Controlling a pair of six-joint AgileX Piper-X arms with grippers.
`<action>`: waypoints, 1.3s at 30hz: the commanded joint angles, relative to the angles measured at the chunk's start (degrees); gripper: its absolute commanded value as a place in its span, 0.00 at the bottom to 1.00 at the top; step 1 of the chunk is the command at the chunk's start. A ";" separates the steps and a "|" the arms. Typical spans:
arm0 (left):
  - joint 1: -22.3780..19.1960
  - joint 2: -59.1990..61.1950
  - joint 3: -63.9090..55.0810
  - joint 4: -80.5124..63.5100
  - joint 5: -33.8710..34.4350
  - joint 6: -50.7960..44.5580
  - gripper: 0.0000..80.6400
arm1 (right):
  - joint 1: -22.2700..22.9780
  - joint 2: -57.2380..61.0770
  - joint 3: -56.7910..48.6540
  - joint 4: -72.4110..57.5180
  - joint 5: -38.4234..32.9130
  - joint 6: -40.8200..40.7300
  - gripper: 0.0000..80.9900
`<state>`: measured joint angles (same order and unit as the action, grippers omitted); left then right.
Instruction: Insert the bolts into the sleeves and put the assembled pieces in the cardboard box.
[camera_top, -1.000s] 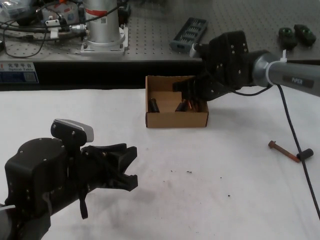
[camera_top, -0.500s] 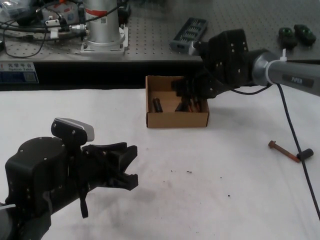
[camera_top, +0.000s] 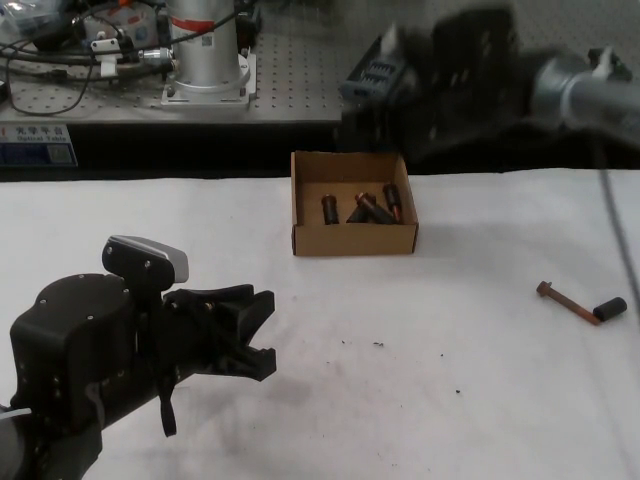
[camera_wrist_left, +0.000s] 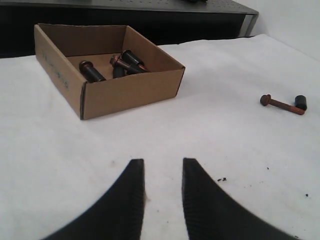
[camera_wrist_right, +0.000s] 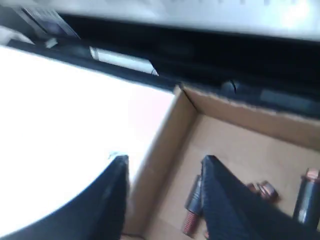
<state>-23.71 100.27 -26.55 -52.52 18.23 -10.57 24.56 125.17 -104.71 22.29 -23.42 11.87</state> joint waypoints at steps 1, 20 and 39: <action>0.16 -0.65 -0.43 -0.19 0.00 0.72 0.24 | -0.56 -7.90 -1.02 4.43 -1.17 0.02 0.33; 0.16 -0.65 -0.11 0.16 0.00 0.72 0.24 | -4.89 -19.09 2.72 57.55 18.74 -27.42 0.09; 0.16 -0.65 -0.11 0.16 0.00 0.72 0.24 | -17.66 -19.09 23.53 41.92 27.01 -24.01 0.09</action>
<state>-23.71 100.27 -26.55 -51.70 18.23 -10.57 8.45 106.94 -82.76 67.71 3.73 -14.49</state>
